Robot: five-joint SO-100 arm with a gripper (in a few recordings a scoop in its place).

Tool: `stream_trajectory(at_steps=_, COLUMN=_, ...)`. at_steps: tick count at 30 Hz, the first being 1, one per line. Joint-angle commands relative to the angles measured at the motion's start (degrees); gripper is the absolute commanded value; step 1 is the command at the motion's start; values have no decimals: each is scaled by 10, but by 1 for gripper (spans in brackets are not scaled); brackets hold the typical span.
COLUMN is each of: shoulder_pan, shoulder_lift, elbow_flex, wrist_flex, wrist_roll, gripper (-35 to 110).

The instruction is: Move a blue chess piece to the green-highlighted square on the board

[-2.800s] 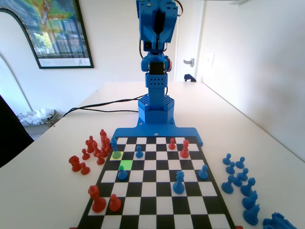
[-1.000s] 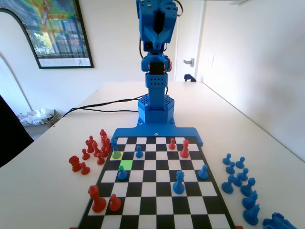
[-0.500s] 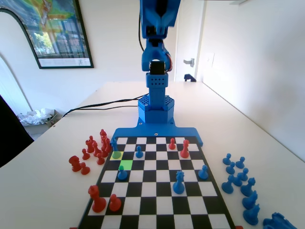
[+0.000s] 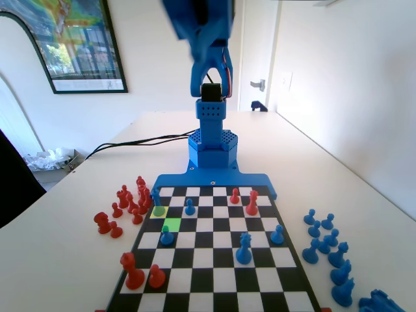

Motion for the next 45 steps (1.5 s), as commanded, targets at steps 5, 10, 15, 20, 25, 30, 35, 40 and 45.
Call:
stream_trajectory(at_steps=5, shoulder_pan=47, shoulder_lift=-32, elbow_flex=-26, wrist_flex=88, wrist_roll=-66, gripper=1)
stream_trajectory(at_steps=10, shoulder_pan=63, shoulder_lift=-27, elbow_flex=19, wrist_flex=105, wrist_roll=-82, gripper=3)
stream_trajectory(at_steps=15, shoulder_pan=92, shoulder_lift=-33, elbow_flex=54, wrist_flex=42, wrist_roll=-82, gripper=7)
stream_trajectory(at_steps=20, shoulder_pan=123, shoulder_lift=-37, elbow_flex=117, wrist_flex=-42, wrist_roll=-95, gripper=10)
stream_trajectory(at_steps=25, shoulder_pan=132, shoulder_lift=-68, elbow_flex=130, wrist_flex=-82, wrist_roll=-105, gripper=11)
stream_trajectory(at_steps=30, shoulder_pan=139, shoulder_lift=-104, elbow_flex=146, wrist_flex=-137, wrist_roll=-115, gripper=12)
stream_trajectory(at_steps=35, shoulder_pan=146, shoulder_lift=-126, elbow_flex=151, wrist_flex=-165, wrist_roll=-127, gripper=12)
stream_trajectory(at_steps=40, shoulder_pan=152, shoulder_lift=-132, elbow_flex=182, wrist_flex=-203, wrist_roll=-145, gripper=12)
stream_trajectory(at_steps=45, shoulder_pan=151, shoulder_lift=-140, elbow_flex=206, wrist_flex=-235, wrist_roll=-152, gripper=13)
